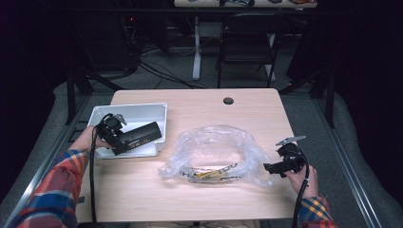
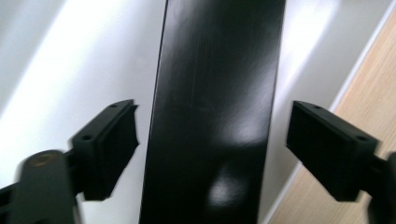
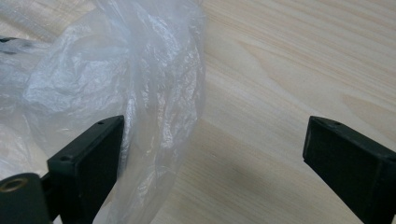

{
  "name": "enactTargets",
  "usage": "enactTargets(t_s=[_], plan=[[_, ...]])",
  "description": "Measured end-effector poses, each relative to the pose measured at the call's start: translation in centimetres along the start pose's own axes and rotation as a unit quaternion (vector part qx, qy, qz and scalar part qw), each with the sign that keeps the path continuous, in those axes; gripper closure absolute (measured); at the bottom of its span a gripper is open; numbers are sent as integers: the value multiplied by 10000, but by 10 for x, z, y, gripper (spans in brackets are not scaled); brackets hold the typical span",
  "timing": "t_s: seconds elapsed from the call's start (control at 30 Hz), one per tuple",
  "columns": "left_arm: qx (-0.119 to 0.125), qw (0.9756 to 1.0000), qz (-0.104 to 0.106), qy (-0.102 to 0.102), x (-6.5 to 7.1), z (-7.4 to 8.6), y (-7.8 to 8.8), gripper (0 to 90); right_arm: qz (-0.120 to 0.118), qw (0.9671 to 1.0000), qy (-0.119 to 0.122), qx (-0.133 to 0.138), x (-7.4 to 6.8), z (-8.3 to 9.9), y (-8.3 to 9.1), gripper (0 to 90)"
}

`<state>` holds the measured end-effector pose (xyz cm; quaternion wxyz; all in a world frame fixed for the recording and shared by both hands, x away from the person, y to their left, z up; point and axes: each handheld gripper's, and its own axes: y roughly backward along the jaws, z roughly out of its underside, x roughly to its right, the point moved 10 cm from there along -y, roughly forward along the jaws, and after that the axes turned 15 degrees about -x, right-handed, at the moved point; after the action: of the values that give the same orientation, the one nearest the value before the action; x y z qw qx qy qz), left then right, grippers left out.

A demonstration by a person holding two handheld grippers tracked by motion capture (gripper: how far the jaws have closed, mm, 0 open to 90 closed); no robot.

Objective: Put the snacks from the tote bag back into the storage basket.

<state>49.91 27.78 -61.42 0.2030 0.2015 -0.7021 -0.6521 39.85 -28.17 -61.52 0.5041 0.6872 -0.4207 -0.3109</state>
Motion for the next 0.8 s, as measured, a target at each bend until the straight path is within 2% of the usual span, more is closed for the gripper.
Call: enactTargets(t_s=[0.1, 0.13, 0.2, 0.27, 0.3, 0.33, 0.37, 0.47, 0.5, 0.57, 0.67, 0.7, 0.73, 0.77, 0.8], plan=[[259, 9996, 88, 113, 3, -9, 15, 154, -8, 10000, 4, 1, -1, 0, 0, 60], [388, 9991, 38, 165, 3, -13, 21, 155, -11, 10000, 2, 14, -1, 0, 1, 61], [570, 9975, 98, 414, 5, -23, 31, 159, -7, 10000, 5, 15, -1, -1, 0, 60], [624, 9955, -109, 711, 2, -33, 38, 208, -7, 10000, 9, 16, -1, 0, 1, 60], [701, 9945, -90, 767, 4, -39, 41, 198, 5, 10000, 8, 26, -1, -1, 1, 60], [779, 9934, -60, 843, 5, -45, 43, 243, -12, 10000, 8, 36, -1, -1, 1, 61], [865, 9921, -53, 909, 6, -51, 46, 324, -18, 10000, 16, 29, -2, -1, 1, 61], [1027, 9889, -134, 1070, 7, -68, 49, 444, -13, 10000, 27, 14, -2, 0, 1, 61], [1051, 9881, -138, 1115, 7, -72, 48, 459, -11, 10000, 27, 4, -2, 0, 1, 62], [1136, 9850, -194, 1282, 4, -81, 47, 566, 6, 10000, 1, 10, -1, 0, 1, 63], [1250, 9780, -289, 1642, -1, -92, 43, 720, 23, 10000, 2, 3, 0, 1, 0, 64], [1272, 9766, -298, 1707, -3, -94, 41, 753, 20, 10000, 3, -4, 0, 1, 0, 64], [1267, 9741, -311, 1845, -5, -97, 39, 788, 9, 10000, 27, -19, 0, 1, 0, 64], [1230, 9723, -414, 1941, -8, -98, 36, 823, 14, 10000, 25, -18, 0, 1, 0, 65], [1176, 9719, -476, 1983, -10, -99, 33, 850, 11, 10000, 27, -13, 0, 1, 0, 65]])
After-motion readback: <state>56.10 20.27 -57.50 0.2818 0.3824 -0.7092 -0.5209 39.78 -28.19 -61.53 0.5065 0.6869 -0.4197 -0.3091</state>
